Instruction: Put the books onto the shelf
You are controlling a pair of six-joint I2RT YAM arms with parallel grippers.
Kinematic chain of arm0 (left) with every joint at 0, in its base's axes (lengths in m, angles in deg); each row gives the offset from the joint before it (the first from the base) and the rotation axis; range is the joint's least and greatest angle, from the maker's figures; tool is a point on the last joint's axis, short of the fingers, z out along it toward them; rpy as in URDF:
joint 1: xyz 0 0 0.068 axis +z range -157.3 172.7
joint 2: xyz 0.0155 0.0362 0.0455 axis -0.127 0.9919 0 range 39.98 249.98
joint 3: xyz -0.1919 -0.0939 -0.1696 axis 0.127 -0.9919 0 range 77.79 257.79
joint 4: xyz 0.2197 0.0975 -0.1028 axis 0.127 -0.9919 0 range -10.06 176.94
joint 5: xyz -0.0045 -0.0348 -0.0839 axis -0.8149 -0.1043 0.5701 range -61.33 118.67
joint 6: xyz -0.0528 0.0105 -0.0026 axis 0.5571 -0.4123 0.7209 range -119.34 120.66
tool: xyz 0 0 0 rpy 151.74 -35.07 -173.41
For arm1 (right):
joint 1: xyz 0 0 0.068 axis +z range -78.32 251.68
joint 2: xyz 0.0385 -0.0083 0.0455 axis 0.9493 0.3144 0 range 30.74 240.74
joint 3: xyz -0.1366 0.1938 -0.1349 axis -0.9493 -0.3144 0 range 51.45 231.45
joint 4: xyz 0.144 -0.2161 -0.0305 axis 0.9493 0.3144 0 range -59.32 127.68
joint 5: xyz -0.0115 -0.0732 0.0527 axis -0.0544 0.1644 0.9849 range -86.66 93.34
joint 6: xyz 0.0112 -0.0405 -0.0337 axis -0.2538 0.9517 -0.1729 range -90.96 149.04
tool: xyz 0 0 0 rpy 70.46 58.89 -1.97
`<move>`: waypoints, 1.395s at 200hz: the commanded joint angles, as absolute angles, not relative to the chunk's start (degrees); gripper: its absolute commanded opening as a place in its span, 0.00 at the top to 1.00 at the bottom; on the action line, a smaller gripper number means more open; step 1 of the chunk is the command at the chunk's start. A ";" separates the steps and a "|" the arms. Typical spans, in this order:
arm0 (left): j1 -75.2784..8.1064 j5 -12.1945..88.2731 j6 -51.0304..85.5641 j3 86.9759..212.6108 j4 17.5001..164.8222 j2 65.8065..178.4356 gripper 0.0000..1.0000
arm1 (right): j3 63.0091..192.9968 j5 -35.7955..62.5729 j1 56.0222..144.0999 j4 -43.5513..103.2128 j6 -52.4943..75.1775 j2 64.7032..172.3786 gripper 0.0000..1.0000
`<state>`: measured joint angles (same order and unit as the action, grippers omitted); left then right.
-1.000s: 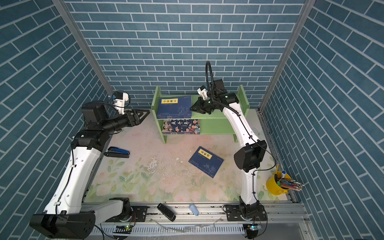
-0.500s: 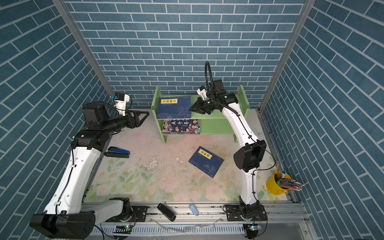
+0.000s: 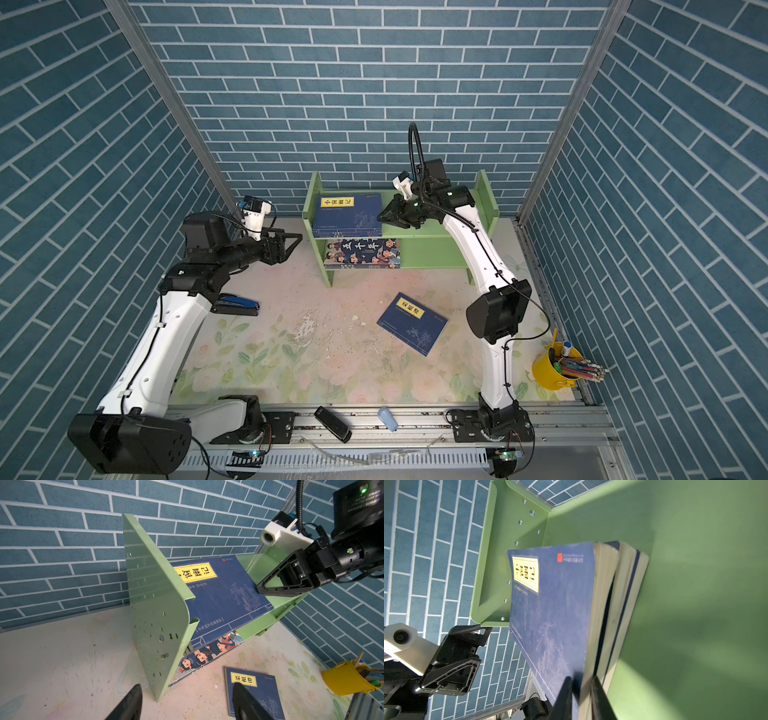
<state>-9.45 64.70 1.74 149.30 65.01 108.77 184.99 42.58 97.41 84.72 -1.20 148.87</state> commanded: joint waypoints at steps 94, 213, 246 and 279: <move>-10.85 66.42 -4.00 146.20 70.39 110.86 0.30 | 180.39 33.89 97.63 77.03 -0.75 141.55 0.70; -12.74 62.90 -3.73 144.94 72.52 112.05 0.31 | 157.86 44.88 97.96 63.80 -5.59 129.47 0.98; -13.01 58.74 -3.32 145.97 72.45 113.21 0.31 | 156.51 45.90 98.40 64.34 -4.98 129.62 0.99; -13.09 59.41 -2.18 146.57 72.67 114.13 0.31 | 155.70 46.44 98.79 64.33 -4.62 129.70 0.99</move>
